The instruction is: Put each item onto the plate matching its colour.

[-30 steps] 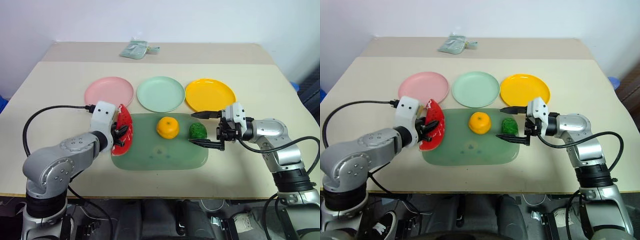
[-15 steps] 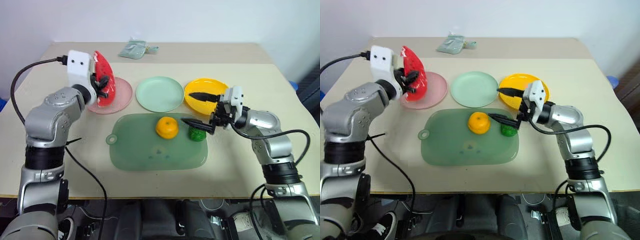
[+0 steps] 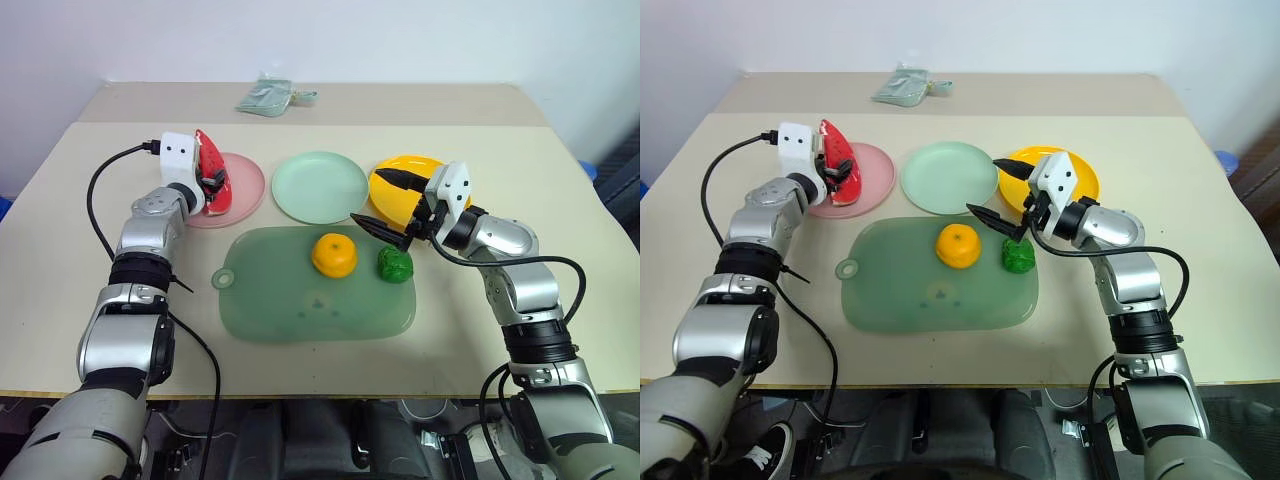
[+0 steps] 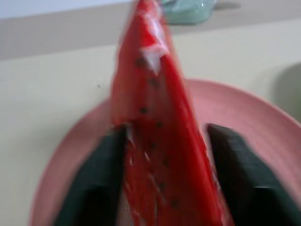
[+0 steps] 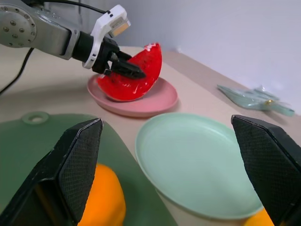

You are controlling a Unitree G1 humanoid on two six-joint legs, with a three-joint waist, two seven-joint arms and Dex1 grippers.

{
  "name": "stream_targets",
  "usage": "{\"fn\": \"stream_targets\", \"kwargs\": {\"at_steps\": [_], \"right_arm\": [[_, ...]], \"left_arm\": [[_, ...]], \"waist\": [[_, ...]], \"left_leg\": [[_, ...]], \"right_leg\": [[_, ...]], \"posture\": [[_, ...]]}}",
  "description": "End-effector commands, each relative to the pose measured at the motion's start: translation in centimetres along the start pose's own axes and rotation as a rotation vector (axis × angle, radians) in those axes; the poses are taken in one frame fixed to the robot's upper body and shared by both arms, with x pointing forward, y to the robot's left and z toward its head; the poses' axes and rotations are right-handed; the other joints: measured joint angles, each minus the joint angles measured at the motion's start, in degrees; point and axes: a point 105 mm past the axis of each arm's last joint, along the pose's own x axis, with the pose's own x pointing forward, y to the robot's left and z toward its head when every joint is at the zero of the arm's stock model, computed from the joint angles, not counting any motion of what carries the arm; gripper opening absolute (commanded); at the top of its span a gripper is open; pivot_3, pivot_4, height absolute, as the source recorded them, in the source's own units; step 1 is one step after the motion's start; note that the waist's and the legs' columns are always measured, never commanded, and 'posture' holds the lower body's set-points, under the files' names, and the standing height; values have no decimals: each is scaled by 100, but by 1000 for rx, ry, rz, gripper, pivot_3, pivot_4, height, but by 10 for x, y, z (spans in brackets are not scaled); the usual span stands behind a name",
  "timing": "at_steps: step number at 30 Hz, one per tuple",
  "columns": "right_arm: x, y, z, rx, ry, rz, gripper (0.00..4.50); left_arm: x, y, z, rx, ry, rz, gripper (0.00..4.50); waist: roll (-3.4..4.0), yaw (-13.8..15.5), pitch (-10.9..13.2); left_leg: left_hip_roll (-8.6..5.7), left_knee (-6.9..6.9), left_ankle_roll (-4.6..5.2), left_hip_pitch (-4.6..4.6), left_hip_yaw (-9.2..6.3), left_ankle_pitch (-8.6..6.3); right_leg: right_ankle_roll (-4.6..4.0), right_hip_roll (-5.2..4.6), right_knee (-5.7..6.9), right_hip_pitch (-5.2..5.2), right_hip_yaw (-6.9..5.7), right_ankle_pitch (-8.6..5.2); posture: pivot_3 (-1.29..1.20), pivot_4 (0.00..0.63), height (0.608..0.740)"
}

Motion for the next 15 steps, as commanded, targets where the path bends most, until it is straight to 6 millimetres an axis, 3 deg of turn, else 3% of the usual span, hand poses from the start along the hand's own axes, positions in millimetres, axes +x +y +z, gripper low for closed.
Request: {"fn": "stream_targets", "kwargs": {"at_steps": [1,4,10,13,15], "right_arm": [[-4,-2,11,-45,-21,2,4500],[-2,-3,12,-37,-26,3,4500],[0,-2,12,16,-24,23,4500],[2,5,10,20,9,70,4500],[0,7,3,74,56,105,4500]], "left_arm": [[-1,0,40,22,-125,-35,4443],[-9,0,58,53,-171,-77,4443],[-46,-10,101,86,-288,-229,4443],[-76,-31,118,14,-356,-449,4443],[-100,-49,119,1,-368,-641,4443]], "waist": [[0,0,0],[-1,-1,0],[0,-33,1],[0,-34,1],[0,-36,1]], "left_leg": [[0,0,0,0,1,0],[0,0,0,0,0,0],[3,-4,-1,-1,0,1],[3,-1,-1,0,0,0],[4,-1,-1,0,0,0]], "right_leg": [[0,0,0,0,0,0],[0,0,1,0,0,0],[0,0,1,-3,2,0],[0,0,5,-3,4,0],[0,0,5,-3,4,0]], "posture": [[0,150,740],[0,150,740],[0,150,740],[0,150,740],[0,150,740]]}}
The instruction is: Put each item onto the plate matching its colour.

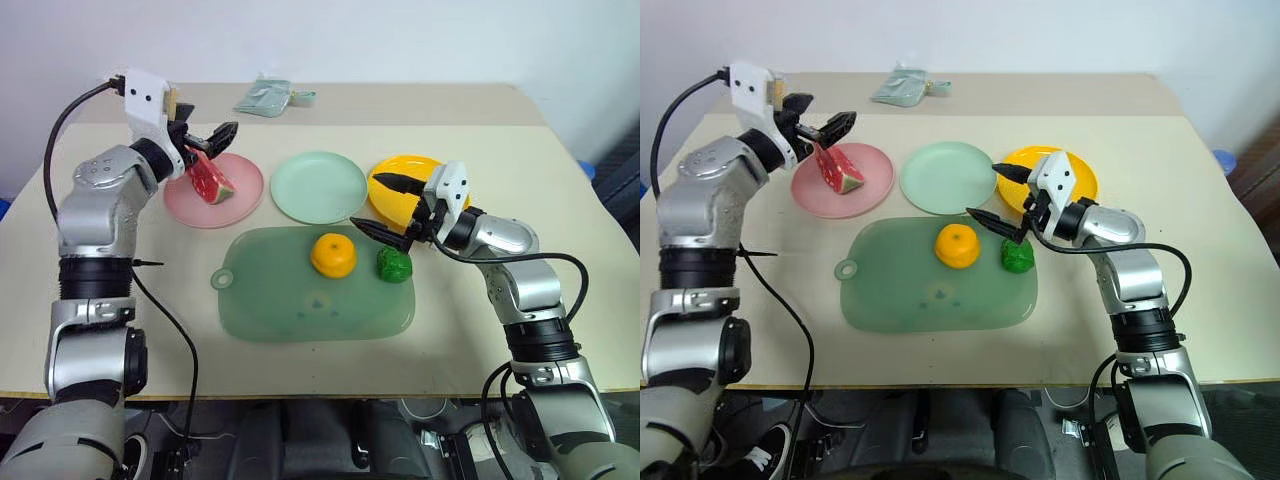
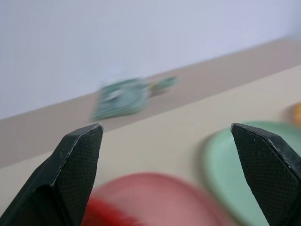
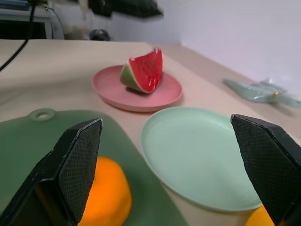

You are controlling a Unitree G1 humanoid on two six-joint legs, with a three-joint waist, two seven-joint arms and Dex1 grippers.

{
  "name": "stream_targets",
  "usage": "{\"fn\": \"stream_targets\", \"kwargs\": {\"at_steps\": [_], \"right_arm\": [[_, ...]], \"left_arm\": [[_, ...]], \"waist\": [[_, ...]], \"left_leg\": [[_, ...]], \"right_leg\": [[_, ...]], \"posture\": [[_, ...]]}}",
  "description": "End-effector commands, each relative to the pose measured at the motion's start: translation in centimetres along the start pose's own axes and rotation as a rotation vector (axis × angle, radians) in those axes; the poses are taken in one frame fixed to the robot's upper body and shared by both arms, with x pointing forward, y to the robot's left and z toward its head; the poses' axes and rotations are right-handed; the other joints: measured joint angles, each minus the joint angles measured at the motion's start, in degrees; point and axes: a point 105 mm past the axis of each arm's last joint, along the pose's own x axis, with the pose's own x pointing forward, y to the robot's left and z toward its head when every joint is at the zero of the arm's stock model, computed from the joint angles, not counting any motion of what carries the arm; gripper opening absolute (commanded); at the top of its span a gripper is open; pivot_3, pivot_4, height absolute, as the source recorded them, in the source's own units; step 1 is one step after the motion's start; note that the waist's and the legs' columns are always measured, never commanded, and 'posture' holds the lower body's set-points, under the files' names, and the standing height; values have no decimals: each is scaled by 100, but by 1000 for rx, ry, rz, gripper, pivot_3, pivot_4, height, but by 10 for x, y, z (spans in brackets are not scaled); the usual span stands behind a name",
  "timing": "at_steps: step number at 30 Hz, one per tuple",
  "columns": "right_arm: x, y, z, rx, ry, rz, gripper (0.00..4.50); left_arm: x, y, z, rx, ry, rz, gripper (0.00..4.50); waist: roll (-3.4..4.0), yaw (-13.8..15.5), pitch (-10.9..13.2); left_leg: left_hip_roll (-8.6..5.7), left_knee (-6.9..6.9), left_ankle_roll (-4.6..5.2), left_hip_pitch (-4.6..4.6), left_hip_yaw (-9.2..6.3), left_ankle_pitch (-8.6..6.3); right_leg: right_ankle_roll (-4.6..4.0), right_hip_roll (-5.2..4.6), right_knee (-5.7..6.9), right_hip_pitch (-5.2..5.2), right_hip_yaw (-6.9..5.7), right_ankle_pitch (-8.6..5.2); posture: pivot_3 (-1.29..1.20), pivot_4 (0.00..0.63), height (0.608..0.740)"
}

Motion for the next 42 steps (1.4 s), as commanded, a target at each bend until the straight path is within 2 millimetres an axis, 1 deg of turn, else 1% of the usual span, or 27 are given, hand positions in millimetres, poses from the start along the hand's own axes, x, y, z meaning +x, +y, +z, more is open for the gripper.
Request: {"fn": "stream_targets", "kwargs": {"at_steps": [1,3,4,6,7,10,11,13,15,18,20,23,27,29,30,32,34,38,40,42], "right_arm": [[-4,4,5,13,37,70,4500],[-16,5,-4,2,117,110,4500],[-22,3,-5,8,139,126,4500],[-32,0,-4,35,156,140,4500],[-35,-3,-3,32,163,136,4500],[-43,-3,-5,24,196,148,4500],[-46,-4,-7,22,209,142,4500],[-50,-2,-9,17,213,143,4500],[-52,-1,-8,25,212,143,4500],[-51,-3,-5,16,190,123,4500],[-46,-2,2,39,147,126,4500],[-39,9,6,9,143,179,4500],[-20,15,7,-13,133,159,4500],[-9,21,7,-8,137,161,4500],[1,24,8,-4,131,152,4500],[16,33,2,-2,176,154,4500],[23,41,-7,-18,240,172,4500],[35,30,-18,60,331,100,4500],[35,28,-22,86,363,100,4500],[35,32,-24,105,385,118,4500]], "left_arm": [[-23,-43,28,-22,-85,-308,4443],[-43,-71,18,-9,-37,-506,4443],[-53,-82,13,-12,-22,-589,4443],[-66,-93,5,-35,1,-673,4443],[-70,-95,0,-39,8,-688,4443],[-81,-103,-2,-148,-21,-769,4443],[-84,-104,-6,-144,-2,-779,4443],[-86,-103,-15,-121,16,-764,4443],[-87,-103,-17,-86,-15,-764,4443],[-83,-98,-18,-92,-15,-728,4443],[-80,-99,-24,-66,-9,-726,4443],[-76,-103,-36,-27,25,-722,4443],[-78,-106,-35,-50,8,-738,4443],[-81,-105,-41,-24,39,-746,4443],[-84,-105,-45,-4,51,-752,4443],[-88,-105,-47,-3,68,-761,4443],[-90,-107,-46,8,63,-773,4443],[-92,-107,-52,44,101,-766,4443],[-92,-108,-52,27,98,-766,4443],[-93,-108,-52,21,94,-765,4443]], "waist": [[0,7,0],[1,6,1],[1,8,1],[2,13,1],[2,15,1],[2,25,1],[2,30,1],[2,31,1],[2,36,1],[2,39,1],[2,41,1],[2,40,1],[2,27,1],[2,25,1],[2,15,1],[3,-11,1],[3,2,1],[3,48,1],[3,50,1],[2,47,1]], "left_leg": [[0,0,0,0,0,0],[0,1,0,0,0,0],[0,0,1,0,1,0],[0,-2,1,1,2,-1],[1,-1,1,2,1,-1],[2,1,1,4,-1,-1],[2,1,1,4,-1,-1],[2,1,2,3,0,-1],[2,0,2,3,0,-1],[2,4,2,1,0,-1],[2,7,2,2,-1,-1],[2,6,2,2,-1,-1],[3,6,3,2,-1,-1],[3,5,2,2,-2,-1],[3,4,3,2,-1,-2],[4,3,3,2,0,-1],[4,2,2,1,-2,-1],[3,7,3,-4,-1,-2],[3,9,3,-4,-1,-2],[3,8,4,-4,-2,-2]], "right_leg": [[0,0,0,0,0,0],[0,0,0,0,0,0],[-1,-1,-2,0,2,0],[-1,-1,-4,0,2,-1],[-2,0,-2,0,2,-1],[-3,3,3,0,2,-1],[-3,3,3,1,2,-1],[-3,3,0,1,3,-1],[-2,3,-2,0,3,-1],[-2,3,-1,1,3,-1],[-2,3,1,1,3,-1],[-2,3,0,1,3,-1],[-2,4,0,1,3,-1],[-3,5,0,1,2,-1],[-2,5,0,0,3,-1],[-3,5,1,-2,3,-1],[-4,5,3,-5,3,-2],[-3,2,1,-5,3,-1],[-4,2,2,-5,2,-1],[-4,3,1,-5,2,-1]], "posture": [[0,150,740],[0,150,740],[0,150,740],[0,150,740],[0,150,740],[0,150,740],[0,150,740],[0,150,740],[0,150,740],[0,150,740],[0,150,740],[0,150,740],[0,150,740],[0,150,740],[0,150,740],[0,150,740],[0,150,740],[0,150,740],[0,150,740],[0,150,740]]}}
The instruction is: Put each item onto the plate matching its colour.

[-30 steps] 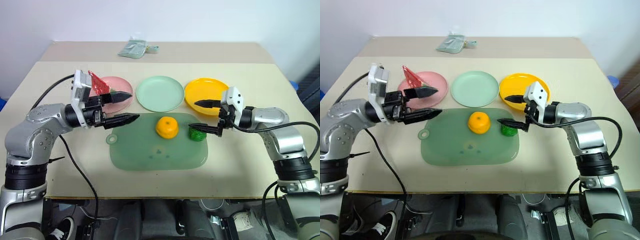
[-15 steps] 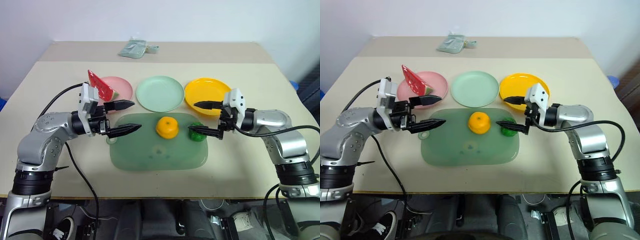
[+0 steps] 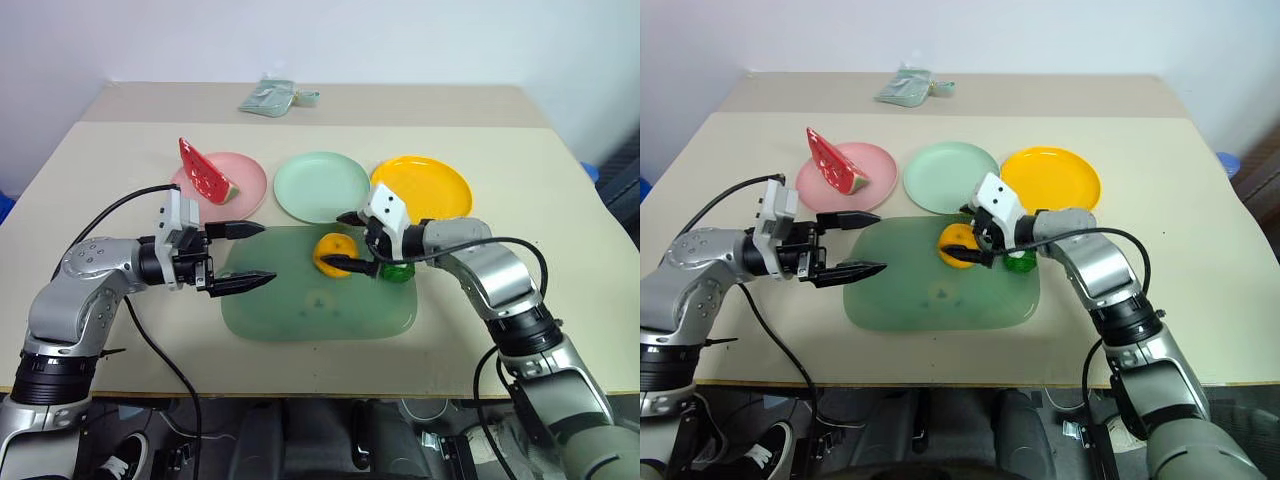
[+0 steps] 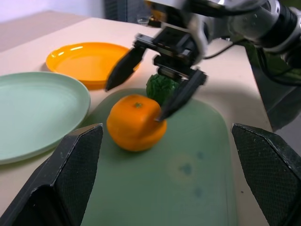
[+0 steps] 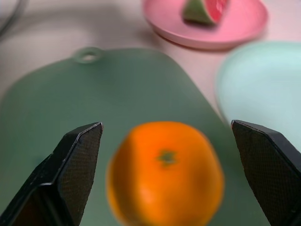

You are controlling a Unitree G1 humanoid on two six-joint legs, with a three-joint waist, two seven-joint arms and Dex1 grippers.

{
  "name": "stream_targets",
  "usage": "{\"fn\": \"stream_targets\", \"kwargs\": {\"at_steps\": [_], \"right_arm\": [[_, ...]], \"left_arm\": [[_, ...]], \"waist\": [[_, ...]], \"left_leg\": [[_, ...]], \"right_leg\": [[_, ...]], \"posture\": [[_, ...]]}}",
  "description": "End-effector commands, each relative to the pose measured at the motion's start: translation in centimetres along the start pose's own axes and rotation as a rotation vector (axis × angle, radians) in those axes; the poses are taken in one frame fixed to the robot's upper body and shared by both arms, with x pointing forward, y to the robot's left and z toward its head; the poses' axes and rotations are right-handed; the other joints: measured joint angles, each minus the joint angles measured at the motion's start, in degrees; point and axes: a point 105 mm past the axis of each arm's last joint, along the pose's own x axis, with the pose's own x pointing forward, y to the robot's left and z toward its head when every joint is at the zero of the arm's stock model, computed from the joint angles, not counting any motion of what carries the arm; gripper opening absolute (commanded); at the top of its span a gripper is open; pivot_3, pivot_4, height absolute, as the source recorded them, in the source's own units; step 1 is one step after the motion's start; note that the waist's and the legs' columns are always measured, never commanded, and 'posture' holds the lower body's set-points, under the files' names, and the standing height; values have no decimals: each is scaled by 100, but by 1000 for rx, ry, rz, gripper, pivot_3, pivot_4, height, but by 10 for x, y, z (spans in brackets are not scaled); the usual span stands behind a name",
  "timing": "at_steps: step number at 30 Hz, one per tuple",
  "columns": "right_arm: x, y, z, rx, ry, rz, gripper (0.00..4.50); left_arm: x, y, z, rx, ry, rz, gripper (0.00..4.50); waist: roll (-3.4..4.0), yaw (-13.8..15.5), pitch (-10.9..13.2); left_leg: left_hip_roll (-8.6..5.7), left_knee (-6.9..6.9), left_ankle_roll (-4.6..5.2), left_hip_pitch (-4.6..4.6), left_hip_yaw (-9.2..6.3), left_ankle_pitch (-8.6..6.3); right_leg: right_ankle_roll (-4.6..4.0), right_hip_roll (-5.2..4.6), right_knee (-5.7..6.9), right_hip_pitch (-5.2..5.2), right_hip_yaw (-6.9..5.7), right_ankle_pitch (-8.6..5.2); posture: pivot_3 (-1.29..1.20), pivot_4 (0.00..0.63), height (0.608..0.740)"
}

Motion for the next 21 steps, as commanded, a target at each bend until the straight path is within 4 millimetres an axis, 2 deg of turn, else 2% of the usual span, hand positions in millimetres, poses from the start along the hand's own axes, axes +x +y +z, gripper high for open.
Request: {"fn": "stream_targets", "kwargs": {"at_steps": [1,8,11,12,13,18,21], "right_arm": [[0,1,2,14,20,14,4500],[5,9,-13,23,100,66,4500],[8,11,-11,59,90,87,3623],[9,11,-9,58,78,83,3582],[9,9,-5,61,55,67,3298],[-6,-24,52,137,-221,-53,3260],[-22,-57,63,161,-299,-190,3260]], "left_arm": [[0,-4,6,37,-11,-6,4443],[0,-3,4,39,-25,6,4443],[0,-3,1,41,-27,14,4500],[-1,-2,0,43,-29,18,4500],[-1,-2,0,46,-30,22,4500],[-4,-1,0,39,-54,31,4500],[-4,3,6,45,-89,49,4500]], "waist": [[0,-10,0],[0,-23,0],[0,-25,0],[0,-22,0],[0,-17,0],[2,-41,1],[2,-19,1]], "left_leg": [[0,-1,2,0,0,-1],[1,-3,2,1,1,-1],[1,-3,2,1,1,-1],[1,-3,2,1,1,-1],[1,-2,2,1,1,-1],[1,-4,2,1,2,-1],[2,-5,2,0,2,-1]], "right_leg": [[0,0,-1,0,0,0],[0,1,0,-2,1,0],[0,2,0,-2,1,0],[0,1,0,-2,1,0],[0,1,1,-1,0,0],[0,2,1,-4,1,0],[0,2,0,-4,1,0]], "posture": [[0,150,740],[0,150,740],[0,150,740],[0,150,740],[0,150,740],[0,150,740],[0,150,740]]}}
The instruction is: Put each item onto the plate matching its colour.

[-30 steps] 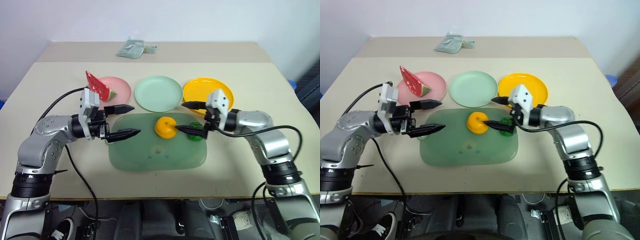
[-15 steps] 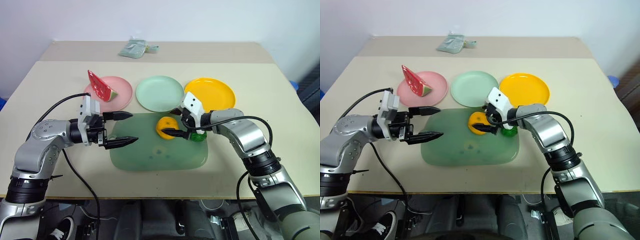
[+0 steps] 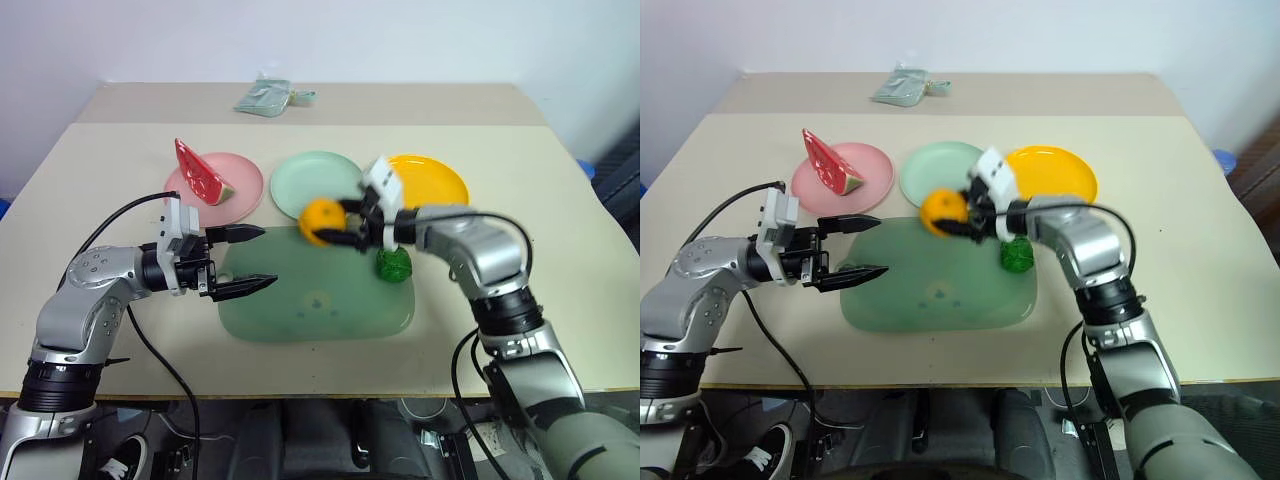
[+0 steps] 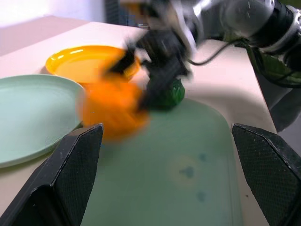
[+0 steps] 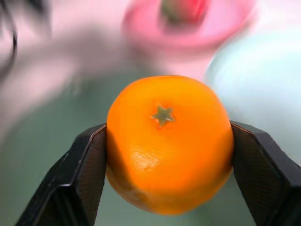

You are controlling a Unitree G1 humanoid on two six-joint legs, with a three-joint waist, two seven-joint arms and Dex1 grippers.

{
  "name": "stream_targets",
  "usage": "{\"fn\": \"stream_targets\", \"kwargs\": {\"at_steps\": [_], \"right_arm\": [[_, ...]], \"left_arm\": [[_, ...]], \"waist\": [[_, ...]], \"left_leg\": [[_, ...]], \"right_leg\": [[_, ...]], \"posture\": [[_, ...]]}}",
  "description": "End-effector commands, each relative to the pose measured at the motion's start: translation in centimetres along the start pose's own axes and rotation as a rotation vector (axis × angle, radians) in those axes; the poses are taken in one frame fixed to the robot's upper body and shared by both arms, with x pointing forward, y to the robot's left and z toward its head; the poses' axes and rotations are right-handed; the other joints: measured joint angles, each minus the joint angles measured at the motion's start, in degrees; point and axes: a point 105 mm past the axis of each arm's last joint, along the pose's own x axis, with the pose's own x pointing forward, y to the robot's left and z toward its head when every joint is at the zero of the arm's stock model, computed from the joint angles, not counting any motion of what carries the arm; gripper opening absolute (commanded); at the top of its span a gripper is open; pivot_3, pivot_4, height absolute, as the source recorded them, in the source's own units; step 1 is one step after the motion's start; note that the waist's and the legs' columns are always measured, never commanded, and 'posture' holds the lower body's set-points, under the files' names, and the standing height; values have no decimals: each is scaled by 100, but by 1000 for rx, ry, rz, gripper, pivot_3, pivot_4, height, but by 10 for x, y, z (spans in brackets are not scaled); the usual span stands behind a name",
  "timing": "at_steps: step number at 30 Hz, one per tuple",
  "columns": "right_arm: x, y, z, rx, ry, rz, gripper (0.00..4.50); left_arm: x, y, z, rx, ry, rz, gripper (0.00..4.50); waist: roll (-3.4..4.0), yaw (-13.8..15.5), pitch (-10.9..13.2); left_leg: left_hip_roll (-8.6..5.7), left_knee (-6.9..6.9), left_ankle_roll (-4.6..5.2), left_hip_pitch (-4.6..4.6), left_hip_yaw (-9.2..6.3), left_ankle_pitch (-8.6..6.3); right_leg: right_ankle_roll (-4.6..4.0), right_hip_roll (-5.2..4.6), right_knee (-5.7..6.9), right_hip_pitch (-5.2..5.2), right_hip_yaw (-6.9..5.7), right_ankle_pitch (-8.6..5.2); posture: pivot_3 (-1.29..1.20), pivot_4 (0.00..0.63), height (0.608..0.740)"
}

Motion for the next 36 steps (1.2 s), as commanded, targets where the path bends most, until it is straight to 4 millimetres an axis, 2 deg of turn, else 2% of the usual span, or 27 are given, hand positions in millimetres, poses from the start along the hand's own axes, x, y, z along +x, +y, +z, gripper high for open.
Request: {"fn": "stream_targets", "kwargs": {"at_steps": [1,3,5,7,9,11,13,15,16,20,21,23,25,28,31,33,36], "right_arm": [[-24,-47,37,-45,-161,-209,3260],[-45,-96,42,-93,-169,-486,3260],[-61,-125,36,-137,-125,-658,3260],[-68,-139,25,-167,-62,-725,3260],[-69,-143,-9,-163,58,-726,3260],[-69,-144,-25,-128,89,-726,3260],[-67,-143,-30,-66,67,-706,3260],[-65,-141,-32,-14,35,-676,4242],[-67,-142,-34,-3,40,-678,4461],[-71,-143,-24,-43,8,-681,4461],[-72,-143,-11,-56,-54,-682,4461],[-68,-128,17,-110,-179,-582,4461],[-62,-104,30,-146,-235,-420,4461],[-62,-48,-1,-161,-81,-81,4461],[-72,-11,-17,-153,5,97,4461],[-79,3,-29,-155,63,160,4461],[-89,8,-49,-176,160,183,4461]], "left_arm": [[-3,6,14,47,-54,33,4500],[-2,10,15,60,-60,47,4500],[0,13,17,74,-68,60,4500],[1,16,19,100,-77,75,4500],[1,25,26,138,-86,105,4500],[2,27,29,149,-91,113,4500],[5,25,31,144,-98,106,4500],[7,23,32,133,-106,97,4500],[8,22,33,132,-105,94,4500],[8,21,33,134,-91,98,4500],[8,21,35,126,-94,93,4500],[9,17,37,96,-101,63,4500],[10,11,38,70,-104,32,4500],[2,9,38,67,-88,17,4500],[-5,10,38,45,-66,-6,4500],[-6,11,37,48,-60,-6,4500],[-6,10,35,46,-58,-9,4500]], "waist": [[-2,31,-1],[-3,36,-2],[-3,40,-2],[-3,21,-2],[-3,-15,-2],[-1,-98,-1],[1,-168,1],[5,-204,3],[5,-213,3],[5,-196,3],[5,-176,3],[7,-148,4],[7,-133,4],[0,-79,0],[0,-36,0],[5,-31,3],[4,-25,2]], "left_leg": [[0,0,0,0,0,0],[-1,1,0,0,1,0],[-3,3,0,-1,2,0],[-4,-2,0,-2,3,0],[-4,-14,0,0,7,0],[-2,-21,0,0,7,1],[-1,-23,0,1,9,1],[-1,-23,0,1,13,1],[0,-24,0,1,12,1],[0,-23,0,1,13,1],[0,-23,0,1,13,1],[0,-22,0,0,13,1],[0,-23,0,-1,13,1],[1,-26,0,0,8,1],[-1,-17,0,0,5,0],[-1,-9,0,1,8,0],[0,-6,0,3,7,0]], "right_leg": [[0,-1,-1,0,0,0],[0,-1,-2,4,0,0],[1,-4,-2,4,-1,1],[1,-4,-6,2,0,1],[0,-4,-10,-2,2,0],[0,0,-10,-7,2,0],[0,-1,-9,-7,5,0],[0,-1,-7,-11,11,0],[0,-1,-6,-12,11,0],[0,-2,-7,-12,11,0],[0,-2,-6,-12,11,0],[0,-2,-6,-12,11,0],[0,-2,-7,-12,11,0],[1,-2,-9,-11,9,0],[1,-3,-12,-2,4,0],[1,-3,-7,-2,6,1],[1,-1,-4,-2,7,0]], "posture": [[0,150,740],[0,150,740],[0,150,740],[0,150,740],[0,150,740],[0,150,740],[0,150,740],[0,150,740],[0,150,740],[0,150,740],[0,150,740],[0,150,740],[0,150,740],[0,150,740],[0,150,740],[0,150,740],[0,150,740]]}}
